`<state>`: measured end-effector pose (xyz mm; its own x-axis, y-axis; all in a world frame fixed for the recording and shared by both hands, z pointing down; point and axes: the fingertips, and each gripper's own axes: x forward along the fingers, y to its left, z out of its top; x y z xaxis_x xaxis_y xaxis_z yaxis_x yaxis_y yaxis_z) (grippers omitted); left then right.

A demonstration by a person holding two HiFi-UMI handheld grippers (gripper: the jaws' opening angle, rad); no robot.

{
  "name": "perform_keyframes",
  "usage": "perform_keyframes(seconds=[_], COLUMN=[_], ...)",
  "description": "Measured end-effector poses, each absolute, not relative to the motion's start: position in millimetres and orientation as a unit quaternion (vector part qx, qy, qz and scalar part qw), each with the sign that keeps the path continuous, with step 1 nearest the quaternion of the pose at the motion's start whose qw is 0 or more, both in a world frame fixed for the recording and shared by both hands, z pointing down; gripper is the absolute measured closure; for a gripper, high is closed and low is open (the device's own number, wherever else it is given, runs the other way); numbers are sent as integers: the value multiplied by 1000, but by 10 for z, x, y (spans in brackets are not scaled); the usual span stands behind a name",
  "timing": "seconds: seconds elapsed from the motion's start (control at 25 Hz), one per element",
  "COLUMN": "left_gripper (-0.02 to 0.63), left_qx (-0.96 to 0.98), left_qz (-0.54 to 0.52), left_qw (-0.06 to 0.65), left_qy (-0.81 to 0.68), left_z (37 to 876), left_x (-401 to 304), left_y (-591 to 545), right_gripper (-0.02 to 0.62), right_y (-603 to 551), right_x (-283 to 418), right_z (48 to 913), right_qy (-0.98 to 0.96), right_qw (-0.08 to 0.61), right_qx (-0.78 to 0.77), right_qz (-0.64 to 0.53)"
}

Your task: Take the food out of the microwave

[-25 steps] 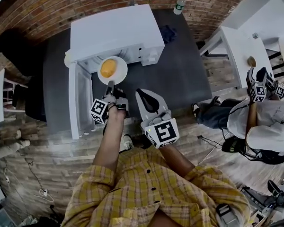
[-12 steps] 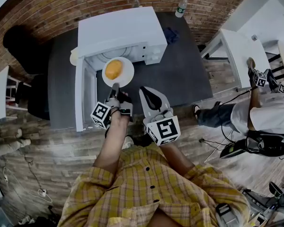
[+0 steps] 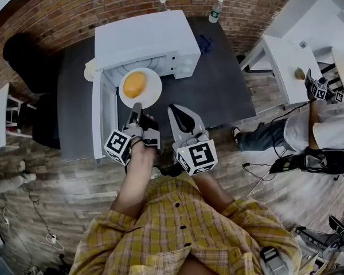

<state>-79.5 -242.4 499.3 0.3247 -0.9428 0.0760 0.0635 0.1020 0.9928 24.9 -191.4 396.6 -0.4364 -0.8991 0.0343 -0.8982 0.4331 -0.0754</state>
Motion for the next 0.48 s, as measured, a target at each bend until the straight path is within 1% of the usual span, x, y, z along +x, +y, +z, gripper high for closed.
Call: perform_keyframes(seconds=[0.48], left_gripper=[594], left_qx=[547], left_qz=[-417], left_qw=[611], left_qy=[-392], left_z=[4535], left_x=[-815], left_y=[-2205], right_gripper=[592], right_y=[-1849], right_x=[171], right_z=[3866], right_qy=[843], right_qw=[3], right_qx=[-536], right_qz=[-31])
